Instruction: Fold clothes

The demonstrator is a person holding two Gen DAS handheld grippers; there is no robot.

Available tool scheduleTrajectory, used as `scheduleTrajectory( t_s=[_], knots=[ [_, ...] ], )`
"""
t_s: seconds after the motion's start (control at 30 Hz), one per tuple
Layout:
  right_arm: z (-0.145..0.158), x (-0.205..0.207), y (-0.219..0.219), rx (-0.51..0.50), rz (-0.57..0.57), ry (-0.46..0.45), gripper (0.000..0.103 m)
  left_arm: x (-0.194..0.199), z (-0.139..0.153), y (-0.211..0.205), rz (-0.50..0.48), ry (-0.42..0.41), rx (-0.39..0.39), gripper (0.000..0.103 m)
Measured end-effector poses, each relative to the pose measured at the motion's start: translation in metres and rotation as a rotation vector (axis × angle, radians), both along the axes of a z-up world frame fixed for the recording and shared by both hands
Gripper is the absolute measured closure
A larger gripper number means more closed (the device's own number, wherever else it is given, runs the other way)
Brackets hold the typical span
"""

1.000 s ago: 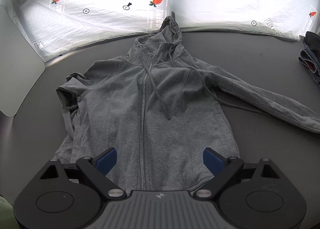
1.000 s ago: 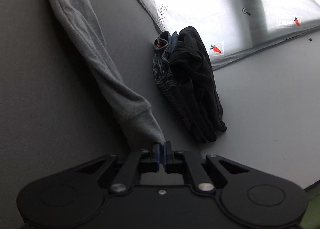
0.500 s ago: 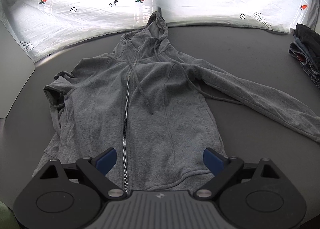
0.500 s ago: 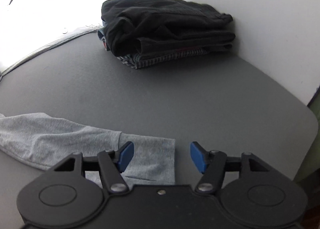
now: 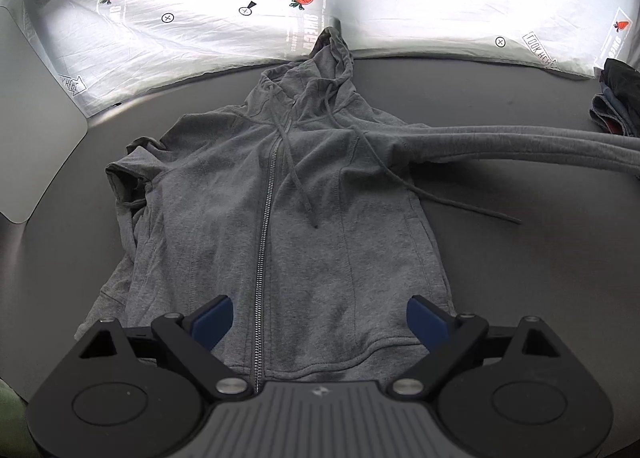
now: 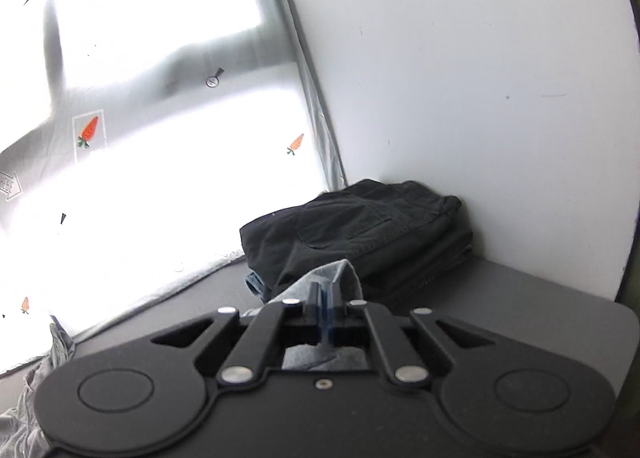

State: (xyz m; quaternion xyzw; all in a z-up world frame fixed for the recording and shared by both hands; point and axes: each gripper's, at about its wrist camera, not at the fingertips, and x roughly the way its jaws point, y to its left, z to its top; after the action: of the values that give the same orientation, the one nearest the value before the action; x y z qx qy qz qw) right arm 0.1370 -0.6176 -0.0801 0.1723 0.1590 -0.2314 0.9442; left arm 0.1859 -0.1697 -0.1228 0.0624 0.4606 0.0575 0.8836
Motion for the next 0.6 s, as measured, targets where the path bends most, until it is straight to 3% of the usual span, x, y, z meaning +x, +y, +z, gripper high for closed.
scheduleTrajectory(
  t_s=[0.07,0.13,0.23,0.3,0.33,0.37,0.4,0.53,0.6],
  knots=[
    [-0.014,0.004,0.006,-0.061,-0.017,0.079,0.101,0.0,0.0,-0.001,0.001,0.004,-0.002,0.009],
    [-0.057,0.018,0.007,-0.13,-0.044,0.262,0.1,0.0,0.0,0.0,0.003,0.008,-0.003,0.009],
    [-0.129,0.035,0.002,-0.126,-0.047,0.561,0.1,-0.001,0.001,0.005,0.009,0.013,0.005,0.009],
    [-0.145,0.032,0.0,-0.121,-0.06,0.633,0.096,-0.002,0.001,0.008,0.013,0.016,0.01,0.009],
    [-0.149,0.029,0.0,-0.118,-0.067,0.65,0.088,-0.002,0.002,0.01,0.014,0.017,0.012,0.009],
    [-0.142,0.025,0.002,-0.11,-0.075,0.615,0.064,-0.003,0.002,0.012,0.016,0.019,0.015,0.009],
    [-0.134,0.021,0.004,-0.102,-0.083,0.58,0.048,-0.003,0.002,0.013,0.018,0.021,0.017,0.009],
    [-0.118,0.022,0.021,-0.059,-0.012,0.495,0.042,-0.005,0.003,0.02,0.025,0.027,0.027,0.009],
    [-0.115,0.027,0.038,-0.04,0.064,0.465,0.025,-0.006,0.004,0.024,0.029,0.03,0.032,0.009]
  ],
)
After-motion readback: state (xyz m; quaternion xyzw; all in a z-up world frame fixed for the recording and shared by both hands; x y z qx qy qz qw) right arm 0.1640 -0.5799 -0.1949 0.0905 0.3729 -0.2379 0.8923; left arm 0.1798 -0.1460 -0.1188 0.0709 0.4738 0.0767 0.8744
